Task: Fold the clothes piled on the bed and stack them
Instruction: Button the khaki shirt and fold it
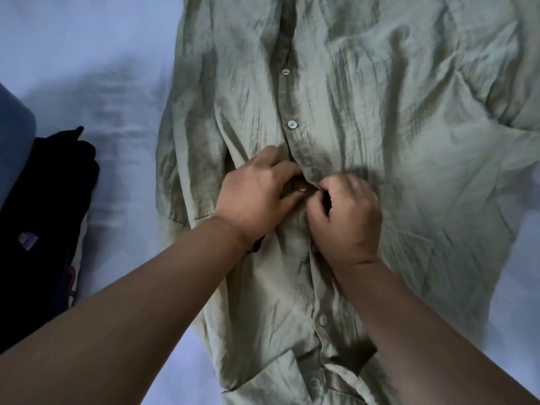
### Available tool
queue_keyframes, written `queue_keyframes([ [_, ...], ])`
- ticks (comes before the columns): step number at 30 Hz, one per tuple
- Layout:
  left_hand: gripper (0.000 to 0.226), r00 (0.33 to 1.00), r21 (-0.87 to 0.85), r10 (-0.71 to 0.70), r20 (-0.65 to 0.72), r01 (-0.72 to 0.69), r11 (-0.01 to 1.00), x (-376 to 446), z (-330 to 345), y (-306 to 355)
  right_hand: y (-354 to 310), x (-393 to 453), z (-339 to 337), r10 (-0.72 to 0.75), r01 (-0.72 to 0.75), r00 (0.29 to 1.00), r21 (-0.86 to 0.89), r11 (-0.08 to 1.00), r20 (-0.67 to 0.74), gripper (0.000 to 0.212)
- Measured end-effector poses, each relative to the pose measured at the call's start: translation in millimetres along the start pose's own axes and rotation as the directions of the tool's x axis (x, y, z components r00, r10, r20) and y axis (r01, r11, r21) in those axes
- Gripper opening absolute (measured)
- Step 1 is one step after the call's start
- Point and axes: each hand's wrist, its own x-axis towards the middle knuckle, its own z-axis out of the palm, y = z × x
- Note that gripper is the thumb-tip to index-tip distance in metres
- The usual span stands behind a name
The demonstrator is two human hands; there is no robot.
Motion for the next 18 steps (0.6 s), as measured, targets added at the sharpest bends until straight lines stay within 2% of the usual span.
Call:
queue_keyframes([
  [3, 0.024, 0.992, -0.002, 0.128, 0.002, -0.128, 0.992, 3.3, 8.9, -0.8, 4.0, -2.6, 1.7, -0.048, 0.048, 0.999, -0.019, 0.999, -0.011, 0.018],
  [8, 0.022, 0.981, -0.063, 0.171, 0.087, -0.166, 0.984, 11.8, 7.6, -6.8, 8.9, -5.6, 2.0, -0.151, 0.152, 0.988, 0.053, 0.987, -0.019, 0.013],
  [10, 0.014, 0.988, -0.141, 0.103, 0.112, -0.087, 0.986, 12.9, 2.8, -5.3, 9.2, -6.4, 2.0, -0.172, 0.173, 0.985, 0.073, 0.982, -0.021, 0.009],
  [12, 0.008, 0.984, -0.260, -0.077, 0.163, 0.118, 0.958, 14.8, -1.3, 0.4, 9.6, -6.8, 2.2, -0.193, 0.195, 0.981, 0.086, 0.977, -0.025, 0.010],
  [13, 0.006, 0.951, -0.331, -0.204, 0.233, 0.275, 0.903, 17.3, -4.7, 4.9, 9.9, -6.9, 2.5, -0.204, 0.205, 0.979, 0.091, 0.974, -0.028, 0.012],
  [15, 0.006, 0.793, -0.454, -0.404, 0.457, 0.598, 0.660, 24.9, -12.6, 12.2, 10.5, -7.0, 3.4, -0.208, 0.212, 0.977, 0.103, 0.972, -0.046, 0.013],
  [17, 0.010, 0.638, -0.484, -0.450, 0.625, 0.769, 0.417, 31.9, -19.9, 14.8, 10.9, -7.4, 4.7, -0.195, 0.204, 0.978, 0.134, 0.970, -0.076, 0.014],
  [18, 0.012, 0.597, -0.484, -0.447, 0.666, 0.802, 0.351, 34.0, -22.1, 14.9, 11.1, -7.8, 5.6, -0.188, 0.201, 0.978, 0.158, 0.967, -0.088, 0.015],
])
